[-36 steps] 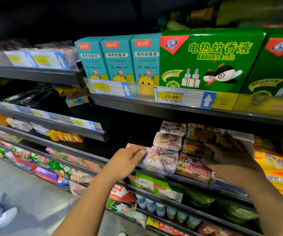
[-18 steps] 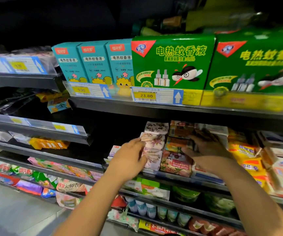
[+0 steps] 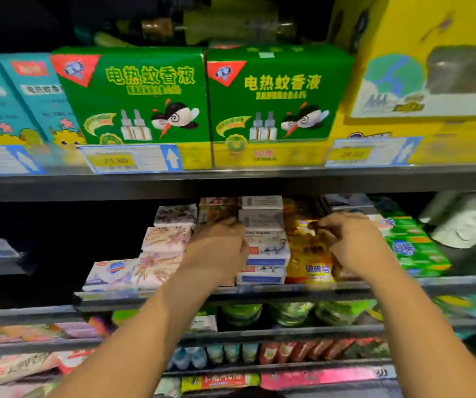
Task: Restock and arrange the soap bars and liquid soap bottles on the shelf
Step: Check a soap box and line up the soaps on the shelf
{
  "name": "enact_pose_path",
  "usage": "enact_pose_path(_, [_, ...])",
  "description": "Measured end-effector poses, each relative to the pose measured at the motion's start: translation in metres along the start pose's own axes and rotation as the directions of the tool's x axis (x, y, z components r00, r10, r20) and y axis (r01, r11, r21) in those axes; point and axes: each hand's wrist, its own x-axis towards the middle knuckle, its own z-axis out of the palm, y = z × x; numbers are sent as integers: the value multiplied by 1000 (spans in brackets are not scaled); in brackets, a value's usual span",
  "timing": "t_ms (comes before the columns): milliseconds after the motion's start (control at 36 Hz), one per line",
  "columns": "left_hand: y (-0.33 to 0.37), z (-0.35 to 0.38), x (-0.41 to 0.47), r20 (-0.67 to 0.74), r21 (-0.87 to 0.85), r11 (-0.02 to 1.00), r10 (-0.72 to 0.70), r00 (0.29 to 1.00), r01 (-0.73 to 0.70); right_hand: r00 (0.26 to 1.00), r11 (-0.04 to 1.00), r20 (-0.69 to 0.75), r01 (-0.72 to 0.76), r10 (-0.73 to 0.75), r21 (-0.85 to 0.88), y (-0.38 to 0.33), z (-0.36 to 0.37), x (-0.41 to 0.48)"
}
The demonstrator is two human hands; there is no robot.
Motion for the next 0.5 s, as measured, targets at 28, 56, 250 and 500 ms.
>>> enact_pose_path(28, [4, -1, 3, -40, -6, 1000, 3, 999, -4, 1000, 1000, -29, -5, 5, -10, 12, -3, -1])
enact_pose_path(56, [9, -3, 6, -72, -16, 1000, 7, 997, -8, 998, 1000, -64, -7, 7, -11, 24, -5, -2])
enact_pose_path(250, [42, 11, 34, 64, -211, 973, 112, 992, -96, 968, 993, -227, -114, 108, -13, 77, -6, -18])
enact_pose_path(500, [50, 40, 40, 190, -91, 991, 117, 975, -101, 983, 980, -42, -173, 178, 101, 103, 17, -21])
